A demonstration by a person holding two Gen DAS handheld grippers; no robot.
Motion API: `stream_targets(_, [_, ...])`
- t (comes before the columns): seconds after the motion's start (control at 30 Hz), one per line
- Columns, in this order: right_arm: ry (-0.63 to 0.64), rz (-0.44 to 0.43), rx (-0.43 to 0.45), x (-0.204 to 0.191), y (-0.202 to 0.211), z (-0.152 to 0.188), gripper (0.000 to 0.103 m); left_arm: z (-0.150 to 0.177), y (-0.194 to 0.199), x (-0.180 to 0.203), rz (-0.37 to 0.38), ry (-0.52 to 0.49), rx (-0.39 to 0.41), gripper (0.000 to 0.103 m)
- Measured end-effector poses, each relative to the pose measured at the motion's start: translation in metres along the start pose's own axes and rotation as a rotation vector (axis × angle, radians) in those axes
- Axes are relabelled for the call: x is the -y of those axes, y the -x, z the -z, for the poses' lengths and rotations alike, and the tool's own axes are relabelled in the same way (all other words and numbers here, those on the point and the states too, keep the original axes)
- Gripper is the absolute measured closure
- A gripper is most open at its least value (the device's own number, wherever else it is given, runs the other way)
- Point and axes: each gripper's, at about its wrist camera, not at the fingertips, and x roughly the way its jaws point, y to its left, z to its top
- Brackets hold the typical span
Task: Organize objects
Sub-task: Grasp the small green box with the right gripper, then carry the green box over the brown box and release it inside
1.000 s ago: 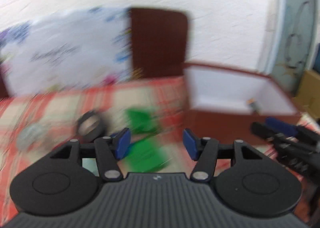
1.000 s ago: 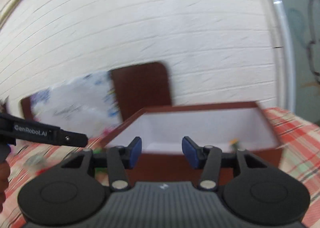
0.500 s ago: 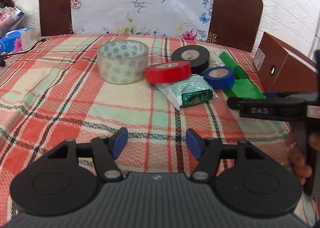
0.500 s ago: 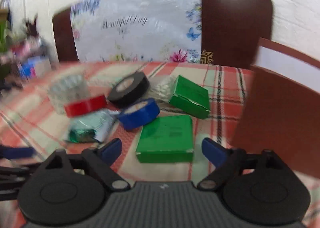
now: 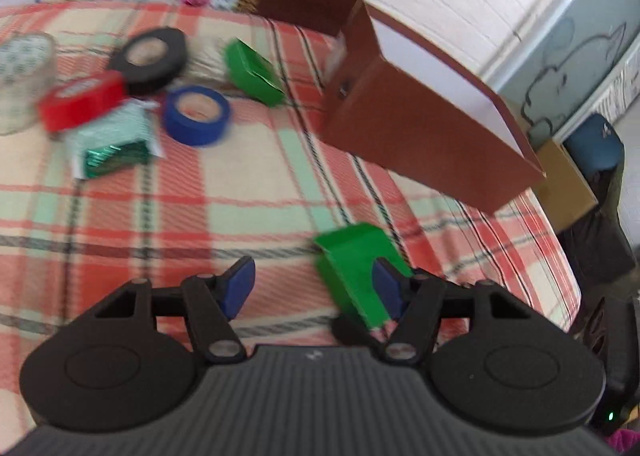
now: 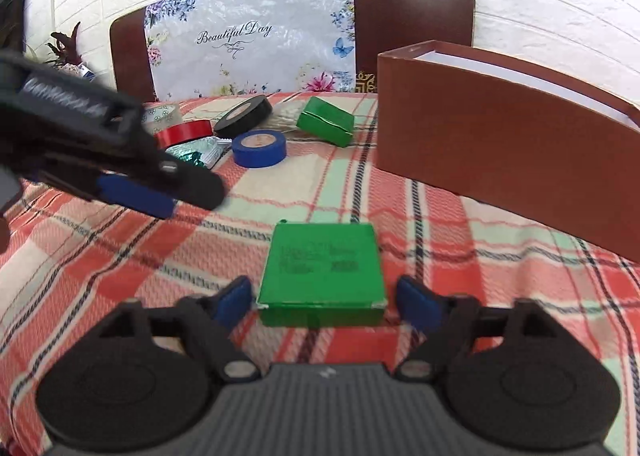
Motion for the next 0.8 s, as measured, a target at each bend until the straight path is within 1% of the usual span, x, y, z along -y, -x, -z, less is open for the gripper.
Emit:
stream_targets(0.1, [-0.025, -0.01, -0.002, 0.006, 0.0, 0.001, 0.018, 0.006, -0.019, 0.014, -0.039, -0.002, -0.054, 0.036])
stream_targets(0.13, [-0.031, -0.016, -0.001, 0.007, 0.0, 0.001, 0.02, 0.007, -0.024, 0.018, -0.049, -0.012, -0.057, 0.037])
stream_targets(0.17, [-0.032, -0.018, -0.002, 0.008, -0.001, 0.002, 0.026, 0.009, -0.027, 0.024, -0.069, -0.038, -0.044, 0.037])
stream_targets(0.2, [-0.025, -0.024, -0.001, 0.008, -0.001, 0.003, 0.041, 0.009, -0.029, 0.029, -0.067, -0.06, -0.039, 0.052])
stream_targets(0.23, [-0.015, -0.032, 0.004, 0.006, -0.001, 0.003, 0.042, 0.007, -0.029, 0.032, -0.026, -0.057, -0.049, 0.066])
stream_targets(0.27, [-0.014, -0.032, 0.005, 0.006, -0.001, 0.003, 0.042, 0.004, -0.028, 0.038, -0.034, -0.06, -0.046, 0.067])
stream_targets(0.3, [-0.025, -0.022, 0.014, 0.007, 0.0, 0.004, 0.042, 0.0, -0.026, 0.045, -0.039, -0.084, -0.034, 0.067])
stream_targets(0.37, [-0.066, -0.017, 0.066, 0.015, 0.009, 0.002, 0.042, -0.011, -0.02, 0.063, -0.026, -0.141, 0.008, 0.067])
stream_targets(0.4, [-0.078, -0.004, 0.107, 0.019, 0.014, -0.001, 0.042, -0.018, -0.016, 0.073, -0.014, -0.167, 0.031, 0.067])
stream_targets(0.5, [-0.069, 0.082, 0.248, 0.032, 0.031, -0.016, 0.042, -0.047, -0.013, 0.105, 0.025, -0.247, 0.104, 0.067])
stream_targets(0.57, [-0.072, 0.146, 0.324, 0.046, 0.038, -0.031, 0.042, -0.065, -0.016, 0.126, 0.038, -0.281, 0.143, 0.066])
stream_targets(0.6, [-0.08, 0.169, 0.348, 0.054, 0.039, -0.04, 0.042, -0.074, -0.019, 0.135, 0.041, -0.298, 0.167, 0.062])
stream_targets(0.63, [-0.085, 0.192, 0.371, 0.064, 0.04, -0.051, 0.041, -0.083, -0.024, 0.144, 0.04, -0.312, 0.189, 0.053])
stream_targets(0.7, [-0.102, 0.232, 0.411, 0.083, 0.036, -0.071, 0.04, -0.101, -0.039, 0.157, 0.006, -0.312, 0.21, 0.044])
stream_targets(0.77, [-0.121, 0.278, 0.414, 0.104, 0.024, -0.094, 0.035, -0.112, -0.051, 0.16, -0.04, -0.306, 0.227, 0.044])
stream_targets(0.8, [-0.112, 0.289, 0.379, 0.113, 0.014, -0.104, 0.015, -0.114, -0.054, 0.156, -0.075, -0.291, 0.228, 0.043])
